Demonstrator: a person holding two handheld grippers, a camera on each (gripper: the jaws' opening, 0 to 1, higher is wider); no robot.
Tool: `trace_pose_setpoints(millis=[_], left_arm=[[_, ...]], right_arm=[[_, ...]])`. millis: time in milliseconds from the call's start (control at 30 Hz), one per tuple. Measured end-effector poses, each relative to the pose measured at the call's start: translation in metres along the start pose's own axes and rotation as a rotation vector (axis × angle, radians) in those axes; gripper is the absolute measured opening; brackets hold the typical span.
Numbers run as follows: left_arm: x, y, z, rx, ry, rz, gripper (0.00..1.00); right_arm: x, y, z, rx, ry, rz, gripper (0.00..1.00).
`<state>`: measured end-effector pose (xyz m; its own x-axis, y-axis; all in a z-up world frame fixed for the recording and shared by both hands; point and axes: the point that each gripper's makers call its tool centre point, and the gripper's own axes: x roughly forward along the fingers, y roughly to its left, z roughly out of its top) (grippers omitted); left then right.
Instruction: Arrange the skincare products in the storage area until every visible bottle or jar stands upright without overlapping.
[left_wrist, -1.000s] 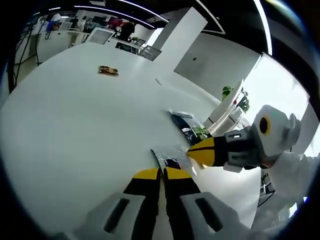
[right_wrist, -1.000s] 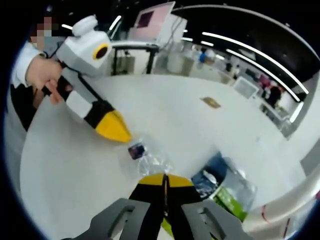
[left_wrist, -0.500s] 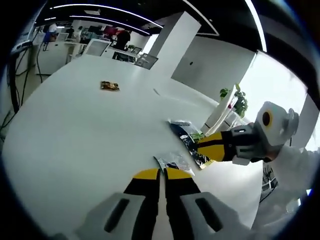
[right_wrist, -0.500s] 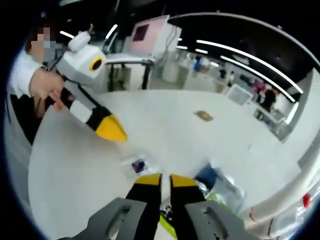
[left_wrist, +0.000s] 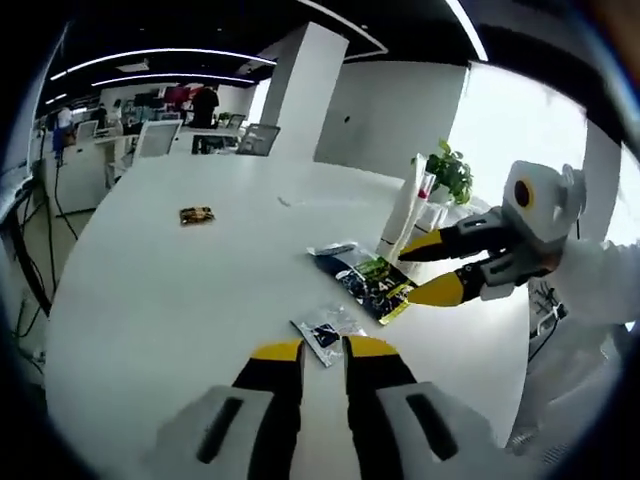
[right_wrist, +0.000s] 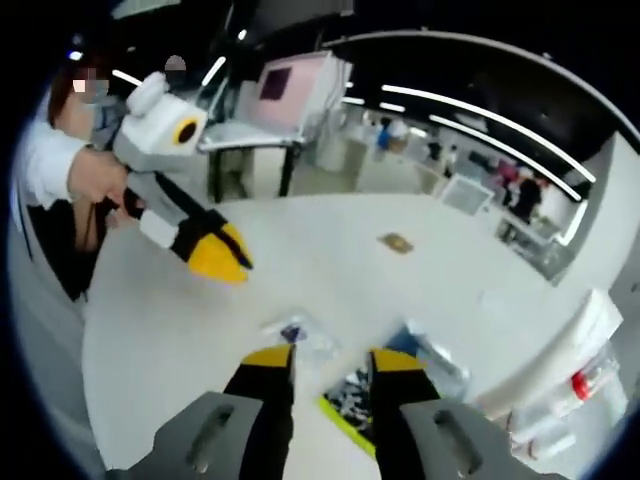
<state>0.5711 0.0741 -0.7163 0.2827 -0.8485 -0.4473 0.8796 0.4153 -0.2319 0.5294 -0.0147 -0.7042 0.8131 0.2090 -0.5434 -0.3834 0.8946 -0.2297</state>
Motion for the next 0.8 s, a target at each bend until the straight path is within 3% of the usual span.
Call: trace_pose_setpoints(millis=[133, 267, 467, 800], left_arm=[[-0.008, -0.013, 0.011, 0.077, -0.007, -0.027, 0.27], [-0.016, -0.022, 0.019, 0.179, -0.012, -0.027, 0.3], [-0.025, -0.035, 0.024, 0.181, -0.008, -0.056, 0.38], [-0.041, -0.046, 0.03, 0.246, 0.001, -0.036, 0.44]], right_arm=[[-0.016, -0.004, 0.006, 0.02, -0.022, -0.027, 0.35], [-0.034, -0.004, 0.011, 0.031, -0.033, -0.037, 0.49], [-0.06, -0.002, 0.008, 0.053, -0.029, -0.049, 0.64], [-0.09, -0.004, 0.003, 0.087, -0.021, -0.08, 0.74]])
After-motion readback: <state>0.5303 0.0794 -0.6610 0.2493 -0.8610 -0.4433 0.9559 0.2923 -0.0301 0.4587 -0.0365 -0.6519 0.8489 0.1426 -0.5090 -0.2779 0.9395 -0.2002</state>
